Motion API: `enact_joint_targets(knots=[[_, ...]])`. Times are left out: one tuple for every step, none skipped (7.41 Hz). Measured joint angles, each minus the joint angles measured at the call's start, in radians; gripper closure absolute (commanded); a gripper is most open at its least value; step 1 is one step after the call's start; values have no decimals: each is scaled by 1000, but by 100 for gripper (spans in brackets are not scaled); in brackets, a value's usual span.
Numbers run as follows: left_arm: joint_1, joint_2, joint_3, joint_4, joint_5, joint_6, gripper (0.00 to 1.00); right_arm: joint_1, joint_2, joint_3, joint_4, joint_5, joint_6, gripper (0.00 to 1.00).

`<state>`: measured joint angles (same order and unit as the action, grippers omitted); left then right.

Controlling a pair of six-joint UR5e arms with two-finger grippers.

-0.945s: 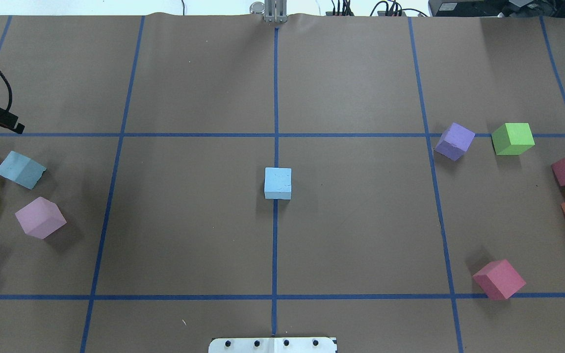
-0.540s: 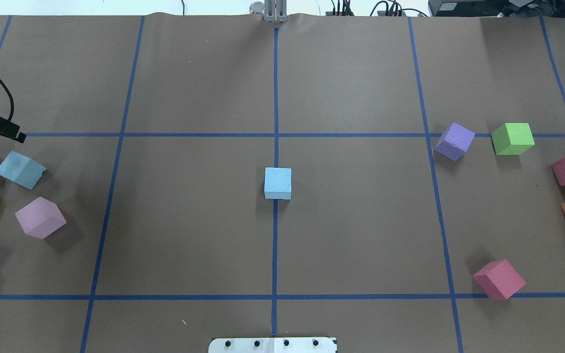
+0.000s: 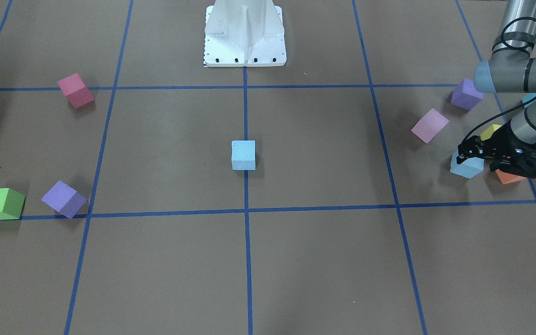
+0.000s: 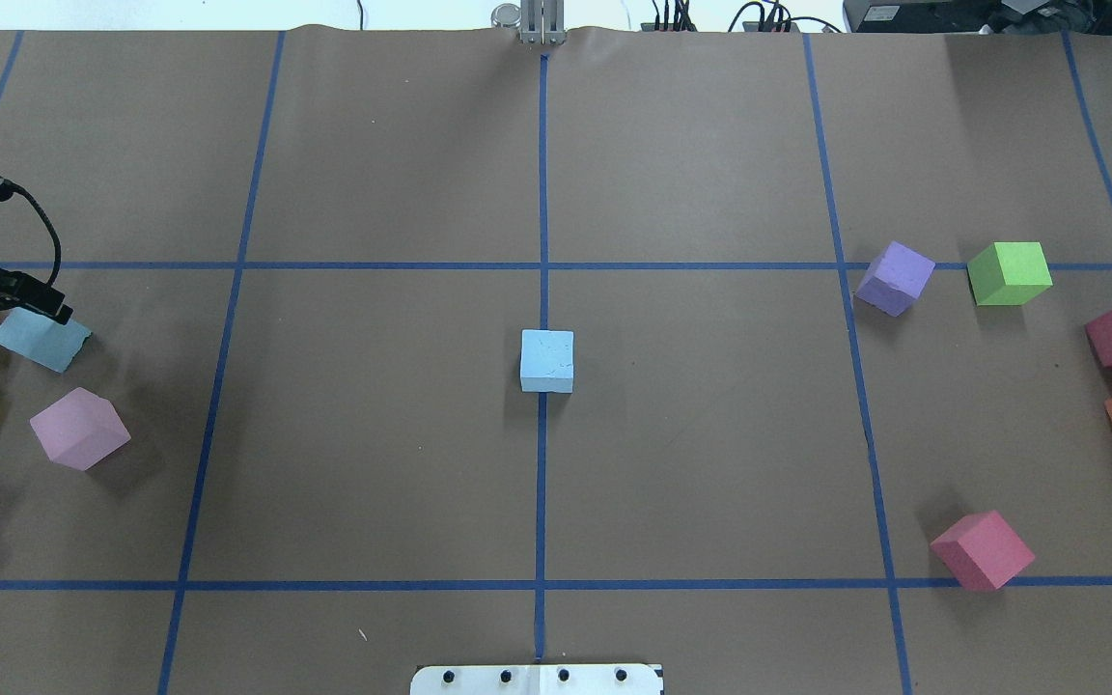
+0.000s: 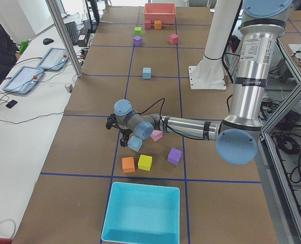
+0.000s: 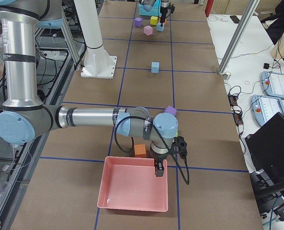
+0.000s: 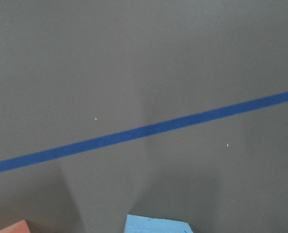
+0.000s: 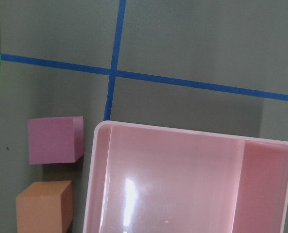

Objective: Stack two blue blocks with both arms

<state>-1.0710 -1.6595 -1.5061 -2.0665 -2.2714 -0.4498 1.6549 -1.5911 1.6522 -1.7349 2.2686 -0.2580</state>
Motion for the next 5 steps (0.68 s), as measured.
enact_joint_targets(knots=[[4,5,2,0,1,0,2,-1,0,0,0,1,2,0],[11,7,5,0,3,1,2,-1,0,1,0,1,2,0],[20,8,7,0,4,1,3,-1,1,1,0,2,3,0],[28,9,9,0,5,2,5,-1,1,1,0,2,3,0],[35,10,10,0,5,2,11,-1,2,1,-1,2,4,0]])
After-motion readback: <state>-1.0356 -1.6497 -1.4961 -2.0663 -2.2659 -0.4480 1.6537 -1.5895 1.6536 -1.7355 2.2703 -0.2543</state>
